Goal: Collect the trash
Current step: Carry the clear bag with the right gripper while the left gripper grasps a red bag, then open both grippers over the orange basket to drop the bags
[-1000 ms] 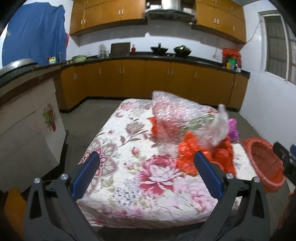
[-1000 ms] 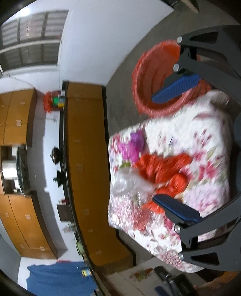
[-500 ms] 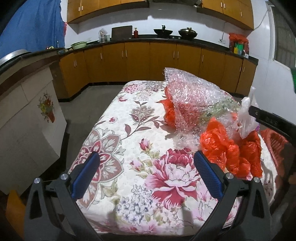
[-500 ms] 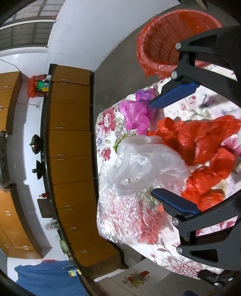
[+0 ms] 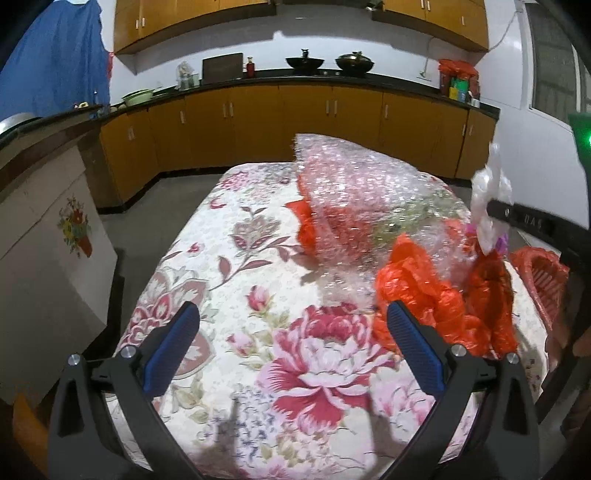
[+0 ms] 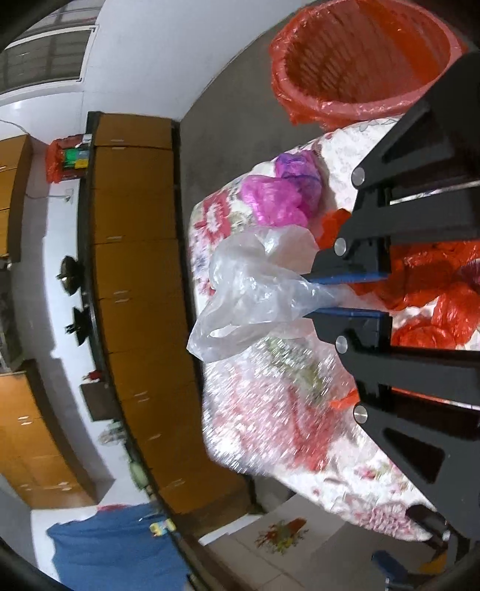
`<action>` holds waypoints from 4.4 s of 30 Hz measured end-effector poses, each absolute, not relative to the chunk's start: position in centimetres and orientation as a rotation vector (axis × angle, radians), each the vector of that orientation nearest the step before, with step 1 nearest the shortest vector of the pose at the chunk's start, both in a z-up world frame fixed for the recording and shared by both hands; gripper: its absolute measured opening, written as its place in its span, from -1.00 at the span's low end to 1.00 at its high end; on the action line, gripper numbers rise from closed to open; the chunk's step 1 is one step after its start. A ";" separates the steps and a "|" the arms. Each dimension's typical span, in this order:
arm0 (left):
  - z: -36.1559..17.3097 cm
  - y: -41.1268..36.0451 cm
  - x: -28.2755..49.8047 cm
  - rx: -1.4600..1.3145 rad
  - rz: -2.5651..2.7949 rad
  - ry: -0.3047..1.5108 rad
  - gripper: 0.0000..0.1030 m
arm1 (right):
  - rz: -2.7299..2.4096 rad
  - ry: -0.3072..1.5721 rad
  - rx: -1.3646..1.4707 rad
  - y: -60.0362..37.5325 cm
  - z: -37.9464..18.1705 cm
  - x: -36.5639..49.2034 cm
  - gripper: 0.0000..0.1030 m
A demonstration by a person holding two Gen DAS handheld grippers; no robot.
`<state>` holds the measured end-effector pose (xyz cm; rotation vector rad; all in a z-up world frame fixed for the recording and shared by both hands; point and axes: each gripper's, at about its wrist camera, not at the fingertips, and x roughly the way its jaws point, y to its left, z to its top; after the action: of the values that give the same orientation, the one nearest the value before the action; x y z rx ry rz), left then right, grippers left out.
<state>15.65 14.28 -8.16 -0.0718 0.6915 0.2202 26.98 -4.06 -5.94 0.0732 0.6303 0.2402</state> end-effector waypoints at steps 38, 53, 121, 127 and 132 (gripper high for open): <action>-11.6 7.4 23.5 -0.167 -0.032 0.768 -0.75 | 0.126 0.603 0.073 -13.2 -6.7 20.9 -0.77; -5.1 7.6 20.3 -0.153 -0.065 0.621 -0.89 | 0.106 0.541 0.070 -14.4 -4.6 19.0 -0.78; -5.2 -0.1 20.5 0.030 -0.070 0.511 0.64 | -0.018 0.532 0.021 -22.3 -5.5 18.8 0.66; -6.7 7.4 20.0 -0.005 0.080 0.569 0.66 | 0.122 0.560 0.019 -17.3 -6.0 20.0 0.66; -7.3 11.4 19.6 -0.062 0.135 0.587 0.66 | 0.199 0.597 0.020 -13.7 -6.9 21.2 0.66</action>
<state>19.62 11.38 -7.34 -0.0623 0.5873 0.1350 21.19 -13.70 -6.87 0.0200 0.5969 0.1993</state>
